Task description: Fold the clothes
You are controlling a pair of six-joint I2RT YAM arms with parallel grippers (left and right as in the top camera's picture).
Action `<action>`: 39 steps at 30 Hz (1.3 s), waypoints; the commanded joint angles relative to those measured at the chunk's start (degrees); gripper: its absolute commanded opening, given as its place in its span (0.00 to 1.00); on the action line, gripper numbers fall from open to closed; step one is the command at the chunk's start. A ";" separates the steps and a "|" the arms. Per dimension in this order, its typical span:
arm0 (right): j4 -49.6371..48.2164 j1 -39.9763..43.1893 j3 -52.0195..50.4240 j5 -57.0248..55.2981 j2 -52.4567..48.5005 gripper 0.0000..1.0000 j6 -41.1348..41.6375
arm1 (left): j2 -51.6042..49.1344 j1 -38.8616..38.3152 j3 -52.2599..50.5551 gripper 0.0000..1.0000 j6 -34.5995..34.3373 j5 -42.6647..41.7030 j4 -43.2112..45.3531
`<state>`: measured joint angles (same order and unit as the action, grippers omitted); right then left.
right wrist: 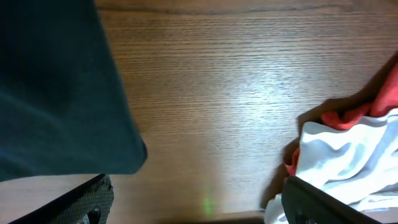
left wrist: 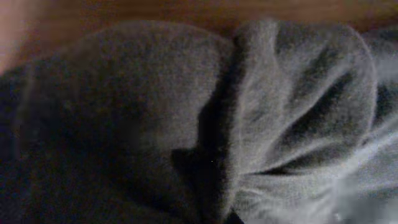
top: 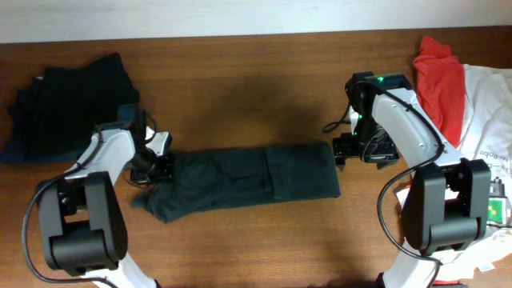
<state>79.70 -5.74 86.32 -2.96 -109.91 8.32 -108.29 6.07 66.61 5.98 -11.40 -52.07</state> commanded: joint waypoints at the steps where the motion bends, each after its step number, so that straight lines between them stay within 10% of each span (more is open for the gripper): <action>1: -0.02 3.69 -0.24 -2.95 -0.20 0.90 -0.57 | -0.13 2.95 7.74 0.00 -1.90 4.87 -6.34; 10: -0.85 9.53 -0.24 -2.86 -0.20 0.91 -1.44 | 0.11 -5.90 30.10 0.00 -6.43 1.20 -22.99; 20: -0.35 9.51 -0.28 -2.86 -0.20 0.91 -1.46 | -1.27 -29.68 30.08 0.01 -14.32 2.56 -15.02; 34: -0.17 9.51 -0.28 -2.64 -0.20 0.90 -1.46 | -8.50 -39.87 30.08 0.02 -15.85 -0.66 -10.19; 39: -0.20 9.51 -0.28 -2.32 -0.20 0.91 -1.46 | -8.50 -41.09 30.08 0.40 -15.82 -7.04 -8.26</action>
<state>79.31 3.77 86.17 -4.93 -109.91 7.07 -116.01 -34.11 95.85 -9.58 -11.20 -61.39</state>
